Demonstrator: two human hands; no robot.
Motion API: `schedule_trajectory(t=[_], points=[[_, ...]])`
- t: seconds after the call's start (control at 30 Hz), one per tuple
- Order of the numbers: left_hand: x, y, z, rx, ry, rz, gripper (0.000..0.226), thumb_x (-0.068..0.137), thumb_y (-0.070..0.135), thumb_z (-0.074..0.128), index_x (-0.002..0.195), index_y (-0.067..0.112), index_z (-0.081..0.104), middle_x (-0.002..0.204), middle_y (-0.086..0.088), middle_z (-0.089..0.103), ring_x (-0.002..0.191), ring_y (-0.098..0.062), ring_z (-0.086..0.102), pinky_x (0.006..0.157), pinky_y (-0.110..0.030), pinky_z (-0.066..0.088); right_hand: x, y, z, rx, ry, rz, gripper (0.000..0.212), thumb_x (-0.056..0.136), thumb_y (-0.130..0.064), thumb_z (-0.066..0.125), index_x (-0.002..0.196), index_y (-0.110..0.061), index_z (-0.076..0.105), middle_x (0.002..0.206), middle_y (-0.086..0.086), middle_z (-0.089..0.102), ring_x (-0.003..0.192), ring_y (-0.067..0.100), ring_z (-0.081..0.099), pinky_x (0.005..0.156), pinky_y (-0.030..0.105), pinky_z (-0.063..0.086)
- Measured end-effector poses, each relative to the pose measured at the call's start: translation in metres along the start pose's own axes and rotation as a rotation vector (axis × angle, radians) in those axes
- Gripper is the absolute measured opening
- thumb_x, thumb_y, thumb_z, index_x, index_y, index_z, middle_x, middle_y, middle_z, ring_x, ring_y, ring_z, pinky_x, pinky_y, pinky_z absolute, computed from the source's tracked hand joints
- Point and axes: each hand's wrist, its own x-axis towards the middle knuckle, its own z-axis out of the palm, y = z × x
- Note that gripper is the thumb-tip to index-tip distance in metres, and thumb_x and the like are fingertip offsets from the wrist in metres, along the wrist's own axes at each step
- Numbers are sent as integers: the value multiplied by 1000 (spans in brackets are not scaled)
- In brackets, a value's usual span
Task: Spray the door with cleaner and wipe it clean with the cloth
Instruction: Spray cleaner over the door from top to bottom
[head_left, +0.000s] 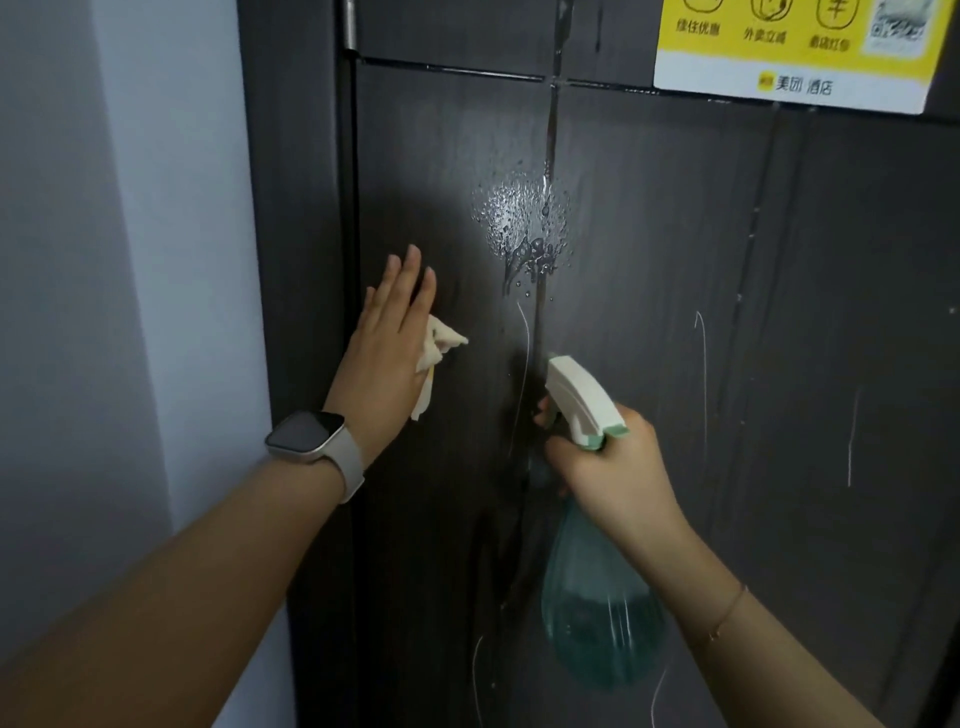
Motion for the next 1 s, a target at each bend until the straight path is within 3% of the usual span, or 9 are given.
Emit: schedule_trajectory(t=[0.1,0.23,0.37,0.47,0.53,0.6,0.7,0.8,1.0], points=[[-7,-3,-4,22,-35,16,73,90,12,58,151,1,19,161,-14,2,148,-28,-3,118,-37,-3,-11,12,5,21,-6,37,25,76,8,59,92,-9,67,81,6,68,66,21,64,55,36,50],[-9,-1,-5,8,-33,12,67,92,30,36,151,1,20,161,-13,1,148,-30,-1,118,-38,-2,-24,25,11,35,13,28,22,75,9,59,86,-9,67,73,7,66,54,11,54,49,26,42],[-8,0,-4,22,-28,12,69,92,9,55,151,-1,20,161,-18,3,149,-33,0,119,-43,2,-35,36,13,13,19,-5,18,75,10,60,74,-9,62,61,-1,58,50,5,50,47,18,37],[-13,2,-1,21,-43,-19,78,89,3,63,152,2,18,162,-15,-3,149,-30,-6,120,-45,4,-44,45,14,16,18,-6,41,78,8,62,60,-25,47,50,-13,51,44,2,46,42,12,31],[-32,8,6,-16,-66,-64,79,89,1,62,153,6,17,162,-13,-6,148,-28,-9,121,-49,6,-53,52,16,34,-4,13,39,78,9,62,65,-26,51,53,-13,53,45,1,48,42,12,33],[-64,14,21,-51,-98,-90,80,87,-1,62,153,11,19,162,-12,-6,148,-28,-11,120,-54,11,-66,61,18,62,-56,43,30,76,12,60,83,-17,64,69,-5,62,50,-1,52,45,11,36],[-121,23,50,-76,-114,-195,89,84,-3,64,154,17,13,160,-5,-14,148,-24,-15,119,-57,14,-88,78,23,72,-113,102,35,76,11,59,101,-13,67,78,2,64,54,-4,53,48,9,37],[-167,31,73,-110,-116,-311,98,81,-6,67,154,21,7,160,-1,-19,148,-21,-18,119,-54,12,-109,97,30,55,-158,139,34,76,12,58,99,-12,67,71,-4,58,54,-2,53,49,9,37],[-187,26,87,-139,-57,-315,91,83,-8,66,154,21,16,162,-4,-12,149,-21,-14,118,-42,10,-143,131,43,-23,-235,227,28,76,8,59,97,-8,65,71,1,58,51,-1,52,45,11,35]])
